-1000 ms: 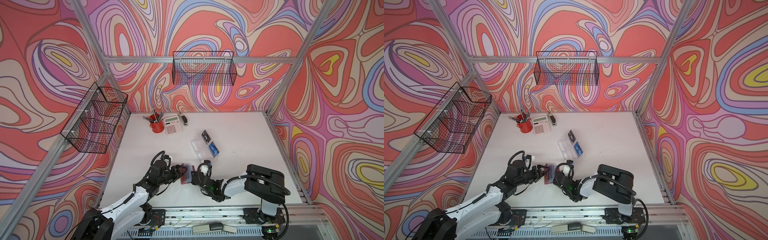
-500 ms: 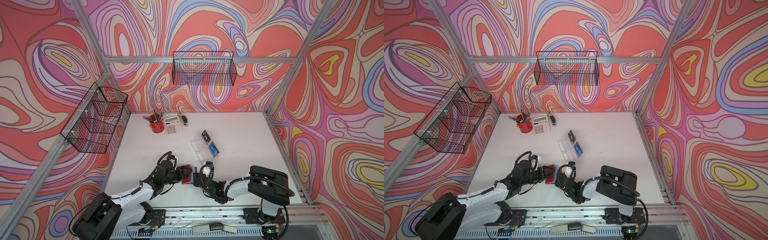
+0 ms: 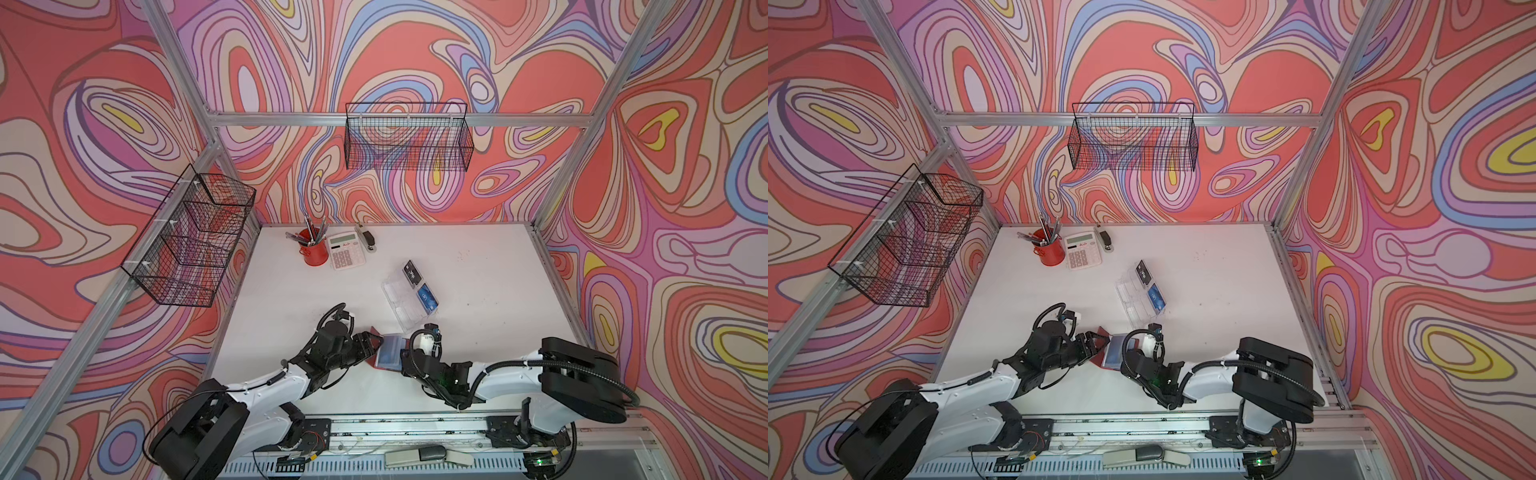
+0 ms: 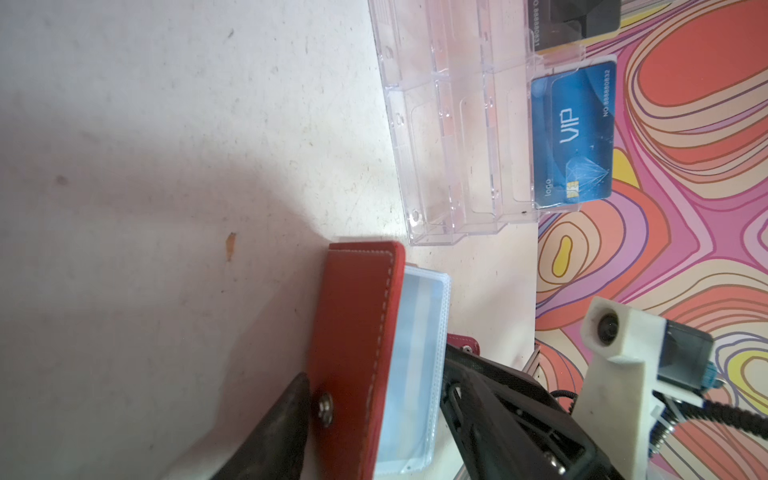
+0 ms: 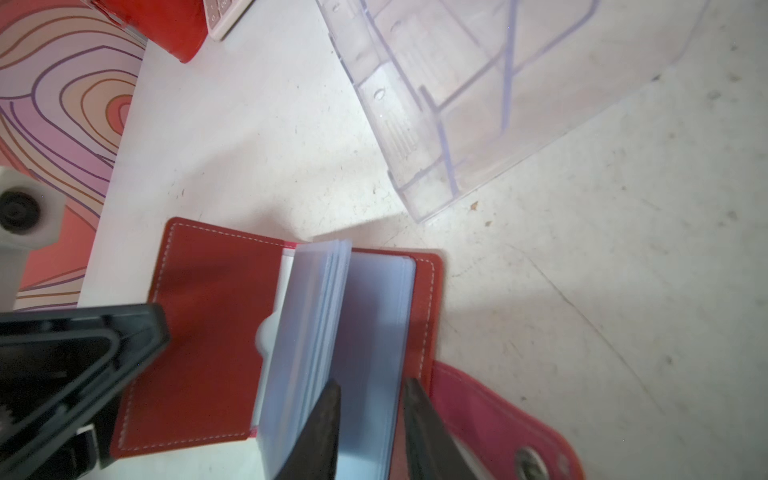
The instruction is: Put the credit cards into the card holder
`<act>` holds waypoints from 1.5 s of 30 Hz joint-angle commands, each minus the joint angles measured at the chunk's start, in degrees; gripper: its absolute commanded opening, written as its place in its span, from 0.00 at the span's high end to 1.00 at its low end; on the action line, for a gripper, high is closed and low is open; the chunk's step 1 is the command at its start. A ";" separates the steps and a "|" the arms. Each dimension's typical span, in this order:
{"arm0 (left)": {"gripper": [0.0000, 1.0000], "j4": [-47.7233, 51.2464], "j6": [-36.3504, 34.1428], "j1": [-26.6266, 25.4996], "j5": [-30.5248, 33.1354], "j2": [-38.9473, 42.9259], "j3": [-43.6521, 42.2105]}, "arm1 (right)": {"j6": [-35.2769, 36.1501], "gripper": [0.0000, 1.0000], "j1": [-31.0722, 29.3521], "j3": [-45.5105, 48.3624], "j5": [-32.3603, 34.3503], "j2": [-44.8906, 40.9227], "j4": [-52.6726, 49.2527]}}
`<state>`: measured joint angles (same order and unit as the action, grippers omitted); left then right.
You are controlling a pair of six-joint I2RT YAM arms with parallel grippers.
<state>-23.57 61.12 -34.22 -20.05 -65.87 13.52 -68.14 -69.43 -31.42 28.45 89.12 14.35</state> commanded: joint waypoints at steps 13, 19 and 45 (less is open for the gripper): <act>0.39 -10.06 0.92 -3.21 -4.02 -6.04 1.99 | 0.02 0.66 -0.23 4.07 2.03 -10.29 -2.25; 0.39 -17.96 2.87 -3.61 -5.05 -10.68 0.99 | 0.24 0.67 -0.21 5.80 -3.22 -7.24 8.44; 0.22 -22.39 1.23 -9.64 -3.41 -17.72 4.32 | -0.16 0.60 -0.18 8.78 -2.07 -7.78 11.74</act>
<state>-42.61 62.22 -43.48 -23.35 -82.39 17.12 -67.24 -69.45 -23.64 25.04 82.32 25.34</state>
